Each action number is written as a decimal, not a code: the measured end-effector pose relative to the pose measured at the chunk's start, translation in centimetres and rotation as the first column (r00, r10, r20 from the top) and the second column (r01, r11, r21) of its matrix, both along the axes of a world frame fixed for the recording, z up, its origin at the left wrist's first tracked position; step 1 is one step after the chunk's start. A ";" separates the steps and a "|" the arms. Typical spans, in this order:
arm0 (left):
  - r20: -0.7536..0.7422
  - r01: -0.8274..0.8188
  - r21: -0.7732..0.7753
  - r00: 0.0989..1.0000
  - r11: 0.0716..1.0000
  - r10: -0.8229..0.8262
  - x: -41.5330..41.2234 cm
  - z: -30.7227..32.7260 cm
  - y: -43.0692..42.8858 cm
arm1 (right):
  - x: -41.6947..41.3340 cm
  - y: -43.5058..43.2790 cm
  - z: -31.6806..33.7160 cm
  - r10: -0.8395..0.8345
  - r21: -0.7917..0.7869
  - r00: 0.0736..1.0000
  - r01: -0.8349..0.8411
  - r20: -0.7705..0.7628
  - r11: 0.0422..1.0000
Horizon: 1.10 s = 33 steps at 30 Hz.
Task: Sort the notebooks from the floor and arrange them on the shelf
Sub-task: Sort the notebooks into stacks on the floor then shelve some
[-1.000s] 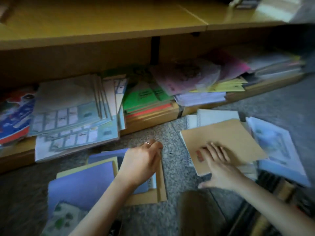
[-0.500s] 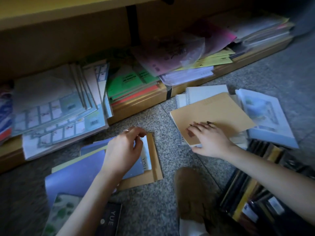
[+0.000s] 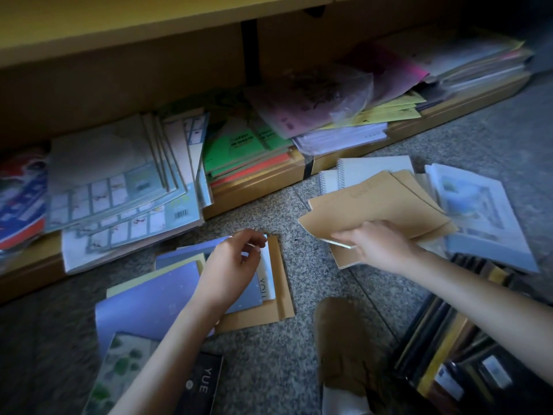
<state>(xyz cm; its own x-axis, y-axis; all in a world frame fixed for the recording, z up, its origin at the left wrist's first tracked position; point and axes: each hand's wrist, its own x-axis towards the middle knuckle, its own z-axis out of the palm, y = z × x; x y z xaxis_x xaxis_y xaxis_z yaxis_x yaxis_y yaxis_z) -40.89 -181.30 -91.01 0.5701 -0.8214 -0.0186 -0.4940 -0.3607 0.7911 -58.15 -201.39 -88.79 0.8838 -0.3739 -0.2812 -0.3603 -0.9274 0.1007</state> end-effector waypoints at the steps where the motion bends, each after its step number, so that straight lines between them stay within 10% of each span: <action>1: -0.045 -0.002 0.010 0.999 1.000 0.002 0.0 -0.1 -0.1 | 0.2 0.2 0.9 -0.016 0.008 0.999 0.016 0.044 1.000; 6: -0.497 -0.148 -0.043 0.861 0.988 0.108 -0.4 1.0 -0.3 | 1.7 1.0 5.1 0.153 0.025 0.778 -0.212 0.610 0.977; 10: -0.940 -0.331 -0.120 0.340 0.936 0.000 0.1 3.1 -0.2 | 2.8 1.8 7.6 0.339 -0.071 0.554 -0.447 0.760 0.891; 14: -0.936 -0.420 -0.279 -0.083 0.864 -0.343 1.0 4.6 1.5 | 3.5 3.5 8.6 0.480 -0.195 0.402 -0.573 0.780 0.796; 19: -0.948 -0.379 -0.313 0.171 0.871 -0.267 1.1 5.9 2.6 | 3.2 3.6 7.2 0.614 -0.353 0.407 -0.553 0.677 0.755; 22: -0.862 -0.273 -0.281 0.494 0.920 -0.117 1.1 6.1 3.2 | 2.4 2.5 4.4 0.393 -0.084 0.747 -0.416 0.537 0.906; 24: -0.749 -0.154 -0.301 0.649 0.941 -0.134 1.0 6.1 4.0 | 1.7 1.9 2.8 -0.065 0.304 0.896 -0.081 0.439 0.949; 26: -0.678 -0.076 -0.307 0.717 0.949 -0.161 0.5 6.3 4.6 | 1.5 2.0 2.6 -0.617 0.837 0.773 0.237 0.145 0.493; 28: -0.659 -0.044 -0.319 0.728 0.947 -0.188 0.0 6.7 5.0 | 1.5 2.1 2.4 -0.726 0.979 0.665 0.200 -0.173 -0.050; 30: -0.659 -0.034 -0.359 0.717 0.933 -0.228 -0.2 7.5 5.0 | 1.9 2.7 2.9 -0.789 0.988 0.595 0.065 -0.151 -0.140; 33: -0.632 -0.078 -0.438 0.735 0.896 -0.245 0.1 9.9 4.9 | 3.3 3.8 5.4 -0.925 0.996 0.377 -0.089 0.041 0.008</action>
<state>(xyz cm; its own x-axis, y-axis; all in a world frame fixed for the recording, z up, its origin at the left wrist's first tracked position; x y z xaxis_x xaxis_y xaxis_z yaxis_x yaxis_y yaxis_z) -40.75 -176.40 -81.13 0.4705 -0.8823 -0.0126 0.1979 0.0916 0.9759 -54.86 -197.63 -83.41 0.6259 -0.7139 -0.3140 -0.1463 0.2879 -0.9464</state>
